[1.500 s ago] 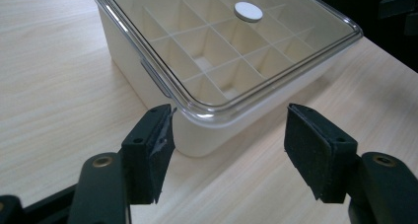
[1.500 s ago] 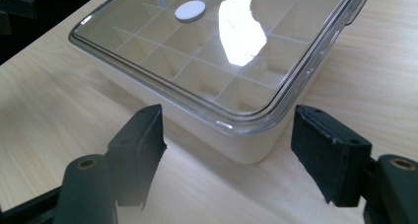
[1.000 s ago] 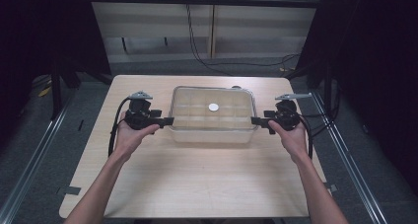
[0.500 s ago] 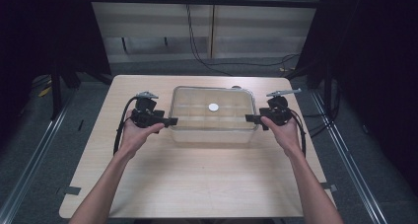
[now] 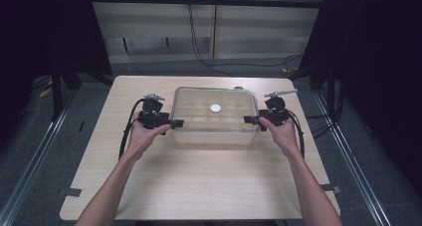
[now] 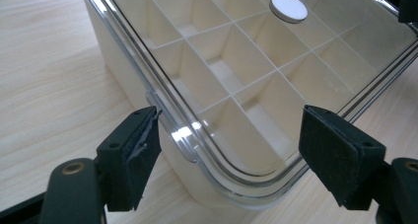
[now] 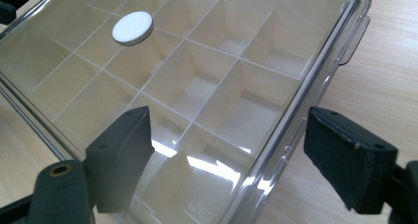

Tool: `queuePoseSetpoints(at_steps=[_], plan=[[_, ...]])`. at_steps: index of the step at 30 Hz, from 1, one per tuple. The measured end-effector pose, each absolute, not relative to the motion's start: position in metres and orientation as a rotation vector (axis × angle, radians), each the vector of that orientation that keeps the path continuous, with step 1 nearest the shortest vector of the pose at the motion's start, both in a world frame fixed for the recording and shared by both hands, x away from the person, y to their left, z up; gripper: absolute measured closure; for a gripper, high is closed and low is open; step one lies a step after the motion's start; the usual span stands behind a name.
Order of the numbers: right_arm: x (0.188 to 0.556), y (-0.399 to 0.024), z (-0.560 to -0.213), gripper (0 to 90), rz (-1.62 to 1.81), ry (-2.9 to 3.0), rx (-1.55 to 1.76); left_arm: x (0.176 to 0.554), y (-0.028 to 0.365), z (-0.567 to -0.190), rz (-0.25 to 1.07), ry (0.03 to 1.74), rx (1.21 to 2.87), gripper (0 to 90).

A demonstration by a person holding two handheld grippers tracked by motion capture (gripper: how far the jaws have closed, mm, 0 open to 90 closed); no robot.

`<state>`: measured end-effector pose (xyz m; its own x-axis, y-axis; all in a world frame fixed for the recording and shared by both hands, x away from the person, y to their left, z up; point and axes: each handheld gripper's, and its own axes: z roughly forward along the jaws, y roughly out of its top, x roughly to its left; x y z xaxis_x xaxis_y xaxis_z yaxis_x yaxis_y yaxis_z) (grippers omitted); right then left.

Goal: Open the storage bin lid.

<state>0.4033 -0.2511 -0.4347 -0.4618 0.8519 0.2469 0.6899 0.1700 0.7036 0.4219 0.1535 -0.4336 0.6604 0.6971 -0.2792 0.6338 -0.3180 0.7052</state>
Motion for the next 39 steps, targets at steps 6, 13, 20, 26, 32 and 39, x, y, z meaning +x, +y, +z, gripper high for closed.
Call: queuePoseSetpoints(at_steps=[6,13,20,26,32,39], plan=[[0.409,-0.25,-0.435,18.1,1.141,2.247,1.515,0.426,0.15,-0.438,0.116,1.048,2.071,23.6],[0.413,-0.251,-0.438,18.3,1.118,2.26,1.539,0.432,0.148,-0.439,0.082,1.052,2.065,23.6],[0.415,-0.252,-0.441,18.3,1.125,2.277,1.563,0.436,0.147,-0.439,0.079,1.056,2.07,23.5],[0.418,-0.25,-0.441,17.0,1.121,2.285,1.571,0.441,0.148,-0.44,0.056,1.075,2.066,22.7],[0.422,-0.251,-0.446,15.1,1.157,2.285,1.605,0.444,0.145,-0.44,0.036,1.073,2.083,22.3],[0.424,-0.251,-0.448,16.8,1.195,2.287,1.619,0.446,0.145,-0.439,0.007,1.076,2.09,23.2]])
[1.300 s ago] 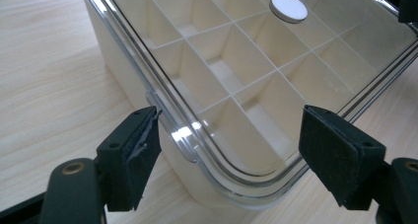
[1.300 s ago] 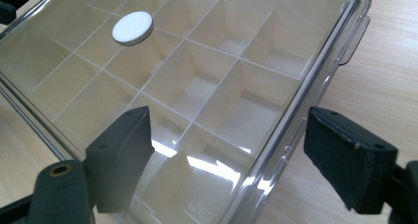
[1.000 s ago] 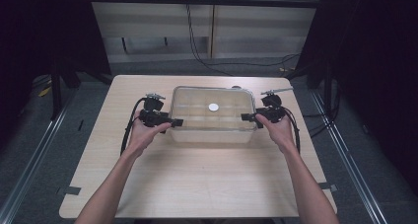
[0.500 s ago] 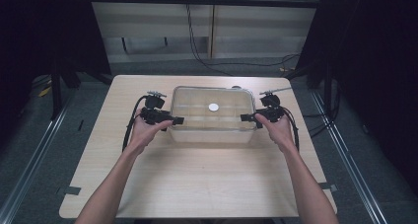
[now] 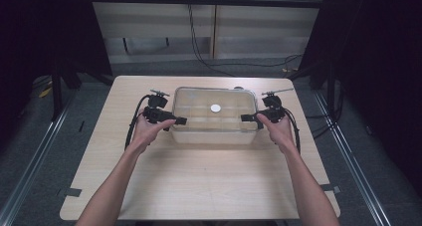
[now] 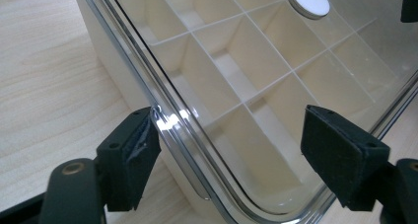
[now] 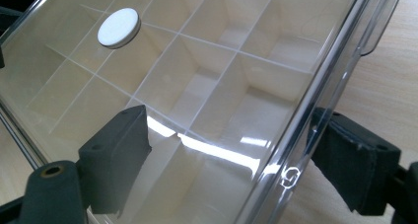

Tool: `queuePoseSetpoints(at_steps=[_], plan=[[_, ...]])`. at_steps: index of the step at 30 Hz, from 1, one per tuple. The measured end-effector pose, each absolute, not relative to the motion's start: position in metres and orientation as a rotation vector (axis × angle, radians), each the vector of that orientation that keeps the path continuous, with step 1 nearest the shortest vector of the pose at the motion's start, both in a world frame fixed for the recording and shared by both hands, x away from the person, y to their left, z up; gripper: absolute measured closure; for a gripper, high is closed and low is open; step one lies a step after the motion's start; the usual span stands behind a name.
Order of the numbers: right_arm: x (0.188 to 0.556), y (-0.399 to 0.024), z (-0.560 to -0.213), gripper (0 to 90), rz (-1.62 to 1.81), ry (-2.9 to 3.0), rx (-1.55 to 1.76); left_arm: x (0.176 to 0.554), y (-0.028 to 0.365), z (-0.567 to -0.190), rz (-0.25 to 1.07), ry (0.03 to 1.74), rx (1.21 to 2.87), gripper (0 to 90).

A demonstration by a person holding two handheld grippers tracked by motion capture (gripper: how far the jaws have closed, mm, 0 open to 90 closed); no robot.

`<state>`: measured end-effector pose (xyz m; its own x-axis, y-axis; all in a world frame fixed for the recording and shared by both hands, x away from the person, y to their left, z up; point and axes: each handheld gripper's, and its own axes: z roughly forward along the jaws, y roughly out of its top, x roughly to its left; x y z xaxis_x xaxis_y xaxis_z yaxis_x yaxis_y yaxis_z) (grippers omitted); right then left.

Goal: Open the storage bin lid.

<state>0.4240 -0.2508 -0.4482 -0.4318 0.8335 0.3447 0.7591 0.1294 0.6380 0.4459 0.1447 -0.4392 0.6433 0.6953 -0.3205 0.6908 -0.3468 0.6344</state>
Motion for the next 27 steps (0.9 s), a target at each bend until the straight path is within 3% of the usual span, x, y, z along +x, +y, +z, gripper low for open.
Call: queuePoseSetpoints(at_steps=[8,23,27], plan=[[0.418,-0.257,-0.444,33.9,1.224,2.197,1.632,0.445,0.15,-0.442,-0.007,1.081,2.049,27.8],[0.411,-0.262,-0.439,42.3,1.258,2.128,1.604,0.441,0.154,-0.44,0.024,1.082,2.02,31.9],[0.409,-0.262,-0.437,45.2,1.259,2.106,1.603,0.439,0.157,-0.436,0.031,1.064,2.028,37.4]])
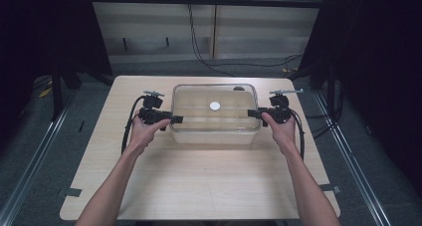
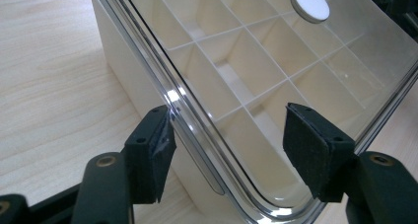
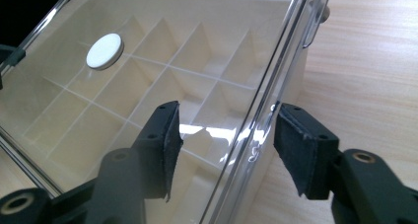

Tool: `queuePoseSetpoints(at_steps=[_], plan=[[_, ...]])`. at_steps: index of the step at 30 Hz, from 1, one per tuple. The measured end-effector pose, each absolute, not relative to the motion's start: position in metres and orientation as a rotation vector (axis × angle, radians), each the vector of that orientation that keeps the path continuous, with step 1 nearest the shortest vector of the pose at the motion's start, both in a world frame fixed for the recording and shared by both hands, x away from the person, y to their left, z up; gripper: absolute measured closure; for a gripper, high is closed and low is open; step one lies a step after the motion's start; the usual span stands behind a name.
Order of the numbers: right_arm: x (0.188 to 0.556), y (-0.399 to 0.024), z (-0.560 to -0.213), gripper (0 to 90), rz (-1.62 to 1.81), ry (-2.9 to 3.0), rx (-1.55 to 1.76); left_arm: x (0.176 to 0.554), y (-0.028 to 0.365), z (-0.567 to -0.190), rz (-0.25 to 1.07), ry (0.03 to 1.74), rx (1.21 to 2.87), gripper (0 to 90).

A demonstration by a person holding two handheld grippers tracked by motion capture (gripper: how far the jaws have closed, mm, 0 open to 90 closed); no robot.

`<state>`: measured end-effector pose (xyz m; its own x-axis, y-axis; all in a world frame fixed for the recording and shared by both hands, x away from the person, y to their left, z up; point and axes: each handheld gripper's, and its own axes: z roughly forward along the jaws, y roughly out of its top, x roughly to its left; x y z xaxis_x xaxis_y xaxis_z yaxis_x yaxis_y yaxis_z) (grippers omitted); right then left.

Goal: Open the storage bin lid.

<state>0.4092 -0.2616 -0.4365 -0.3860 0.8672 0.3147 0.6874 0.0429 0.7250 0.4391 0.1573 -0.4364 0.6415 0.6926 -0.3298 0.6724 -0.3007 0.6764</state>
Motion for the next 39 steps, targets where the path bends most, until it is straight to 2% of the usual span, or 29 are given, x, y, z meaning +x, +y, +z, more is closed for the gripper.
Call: queuePoseSetpoints(at_steps=[19,25,31,39], plan=[[0.401,-0.271,-0.428,58.1,1.376,2.07,1.609,0.432,0.165,-0.43,0.089,1.053,1.972,53.4],[0.399,-0.27,-0.425,60.5,1.372,2.067,1.61,0.429,0.167,-0.426,0.108,1.042,1.973,55.8],[0.394,-0.275,-0.418,67.2,1.429,2.041,1.617,0.426,0.169,-0.421,0.125,1.025,1.967,60.9],[0.39,-0.276,-0.415,69.3,1.433,2.039,1.606,0.423,0.172,-0.418,0.127,1.022,1.946,64.4]])
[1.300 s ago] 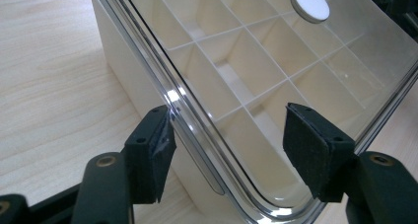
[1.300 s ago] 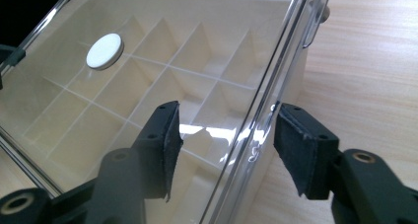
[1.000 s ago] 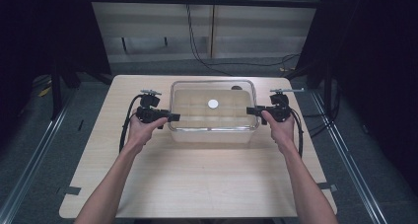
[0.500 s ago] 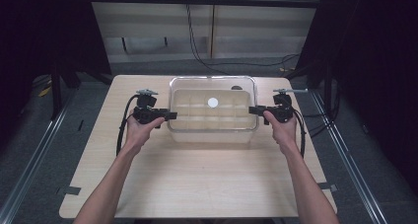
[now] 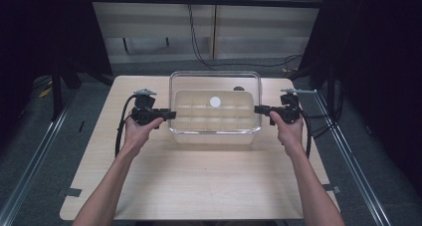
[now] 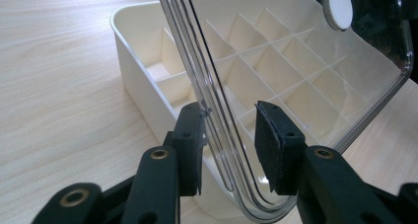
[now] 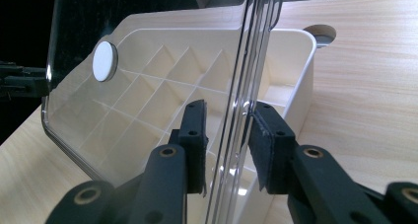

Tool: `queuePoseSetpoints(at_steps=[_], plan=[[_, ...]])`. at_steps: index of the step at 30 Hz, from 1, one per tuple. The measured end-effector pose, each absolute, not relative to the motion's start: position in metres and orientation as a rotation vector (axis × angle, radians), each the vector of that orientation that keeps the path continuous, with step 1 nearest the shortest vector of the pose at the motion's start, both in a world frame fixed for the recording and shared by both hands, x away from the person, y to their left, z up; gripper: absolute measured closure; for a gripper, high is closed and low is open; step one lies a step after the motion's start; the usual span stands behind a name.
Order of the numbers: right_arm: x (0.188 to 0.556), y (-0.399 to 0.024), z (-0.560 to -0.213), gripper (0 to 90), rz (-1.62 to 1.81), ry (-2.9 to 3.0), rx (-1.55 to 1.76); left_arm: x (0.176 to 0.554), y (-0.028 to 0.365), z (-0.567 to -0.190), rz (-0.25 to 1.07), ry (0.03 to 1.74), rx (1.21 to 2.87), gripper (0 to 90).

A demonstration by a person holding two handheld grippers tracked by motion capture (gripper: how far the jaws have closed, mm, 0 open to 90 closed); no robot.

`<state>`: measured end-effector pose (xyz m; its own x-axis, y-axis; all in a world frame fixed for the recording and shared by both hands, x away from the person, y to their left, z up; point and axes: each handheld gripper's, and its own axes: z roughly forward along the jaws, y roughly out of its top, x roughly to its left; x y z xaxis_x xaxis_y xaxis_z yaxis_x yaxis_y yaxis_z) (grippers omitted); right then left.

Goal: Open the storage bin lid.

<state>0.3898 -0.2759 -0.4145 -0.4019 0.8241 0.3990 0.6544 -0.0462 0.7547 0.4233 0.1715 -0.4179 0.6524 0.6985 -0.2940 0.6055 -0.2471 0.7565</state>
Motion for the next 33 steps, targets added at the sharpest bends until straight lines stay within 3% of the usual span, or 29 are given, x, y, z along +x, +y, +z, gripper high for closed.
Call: queuePoseSetpoints(at_steps=[33], plan=[[0.379,-0.278,-0.401,74.8,1.455,2.029,1.59,0.411,0.178,-0.406,0.147,0.962,1.93,73.3]])
